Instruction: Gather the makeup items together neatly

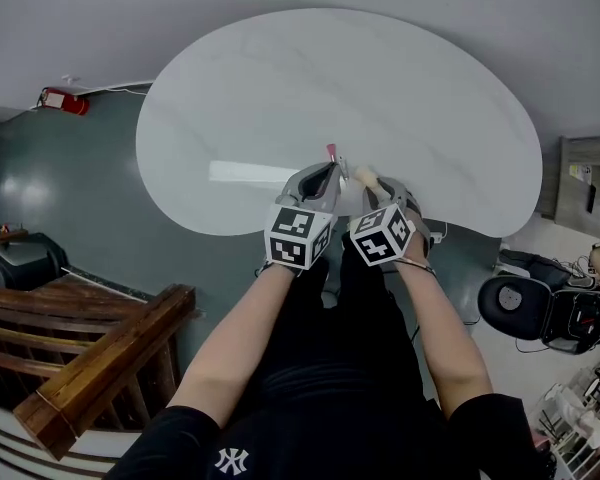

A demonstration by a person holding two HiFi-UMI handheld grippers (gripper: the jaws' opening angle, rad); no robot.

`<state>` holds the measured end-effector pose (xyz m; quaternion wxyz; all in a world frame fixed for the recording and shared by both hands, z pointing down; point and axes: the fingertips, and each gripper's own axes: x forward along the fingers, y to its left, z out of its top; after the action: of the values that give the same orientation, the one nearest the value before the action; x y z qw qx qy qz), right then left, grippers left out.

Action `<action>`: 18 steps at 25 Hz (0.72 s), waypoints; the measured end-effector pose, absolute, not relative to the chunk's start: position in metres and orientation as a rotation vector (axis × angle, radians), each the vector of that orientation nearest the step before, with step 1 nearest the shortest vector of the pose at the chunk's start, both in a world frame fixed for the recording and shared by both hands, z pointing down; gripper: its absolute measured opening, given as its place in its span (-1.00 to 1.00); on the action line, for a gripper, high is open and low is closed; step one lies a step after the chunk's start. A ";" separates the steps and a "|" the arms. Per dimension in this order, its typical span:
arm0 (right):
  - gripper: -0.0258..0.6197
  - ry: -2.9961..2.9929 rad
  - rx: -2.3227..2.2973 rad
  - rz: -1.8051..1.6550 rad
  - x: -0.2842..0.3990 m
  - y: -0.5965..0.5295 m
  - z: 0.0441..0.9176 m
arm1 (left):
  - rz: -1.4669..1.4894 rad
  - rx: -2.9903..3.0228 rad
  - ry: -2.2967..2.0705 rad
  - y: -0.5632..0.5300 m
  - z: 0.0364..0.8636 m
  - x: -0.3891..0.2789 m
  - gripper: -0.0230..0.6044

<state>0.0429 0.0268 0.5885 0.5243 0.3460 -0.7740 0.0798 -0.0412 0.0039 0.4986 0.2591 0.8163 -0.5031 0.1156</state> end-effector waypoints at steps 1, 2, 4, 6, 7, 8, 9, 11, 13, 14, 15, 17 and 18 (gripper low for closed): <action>-0.56 -1.838 0.825 0.186 0.044 0.026 0.589 | 0.311 2.210 -1.364 0.005 0.499 -0.042 -0.90; -0.56 -1.825 0.819 0.179 0.044 0.026 0.590 | 0.308 2.208 -1.366 0.005 0.499 -0.042 -0.90; -0.56 -1.798 0.800 0.161 0.046 0.026 0.593 | 0.301 2.204 -1.369 0.005 0.498 -0.043 -0.90; -0.55 -1.773 0.779 0.142 0.047 0.024 0.596 | 0.296 2.201 -1.372 0.003 0.498 -0.043 -0.90; -0.54 -1.763 0.770 0.135 0.048 0.024 0.597 | 0.292 2.199 -1.373 0.002 0.498 -0.043 -0.90; -0.54 -1.755 0.762 0.128 0.048 0.023 0.598 | 0.289 2.196 -1.375 0.001 0.498 -0.043 -0.90; -0.54 -1.748 0.754 0.121 0.047 0.022 0.599 | 0.287 2.193 -1.377 0.001 0.498 -0.045 -0.90; -0.54 -1.740 0.740 0.098 0.043 0.022 0.599 | 0.282 2.186 -1.384 0.002 0.499 -0.049 -0.90; -0.53 -1.736 0.723 0.072 0.038 0.021 0.597 | 0.277 2.181 -1.389 0.003 0.498 -0.053 -0.90; -0.52 -1.735 0.714 0.059 0.035 0.019 0.596 | 0.274 2.179 -1.391 0.003 0.498 -0.054 -0.90; -0.51 -1.737 0.708 0.049 0.033 0.017 0.595 | 0.272 2.176 -1.393 0.003 0.497 -0.055 -0.90; -0.49 -1.745 0.699 0.035 0.029 0.013 0.593 | 0.269 2.170 -1.398 0.001 0.497 -0.056 -0.90; -0.47 -1.748 0.696 0.032 0.027 0.011 0.593 | 0.268 2.168 -1.401 0.000 0.498 -0.057 -0.90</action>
<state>0.0270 0.0114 0.5932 0.5890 0.2989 -0.7507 0.0139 -0.0572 0.0005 0.4976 0.2699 0.8043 -0.5200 0.0993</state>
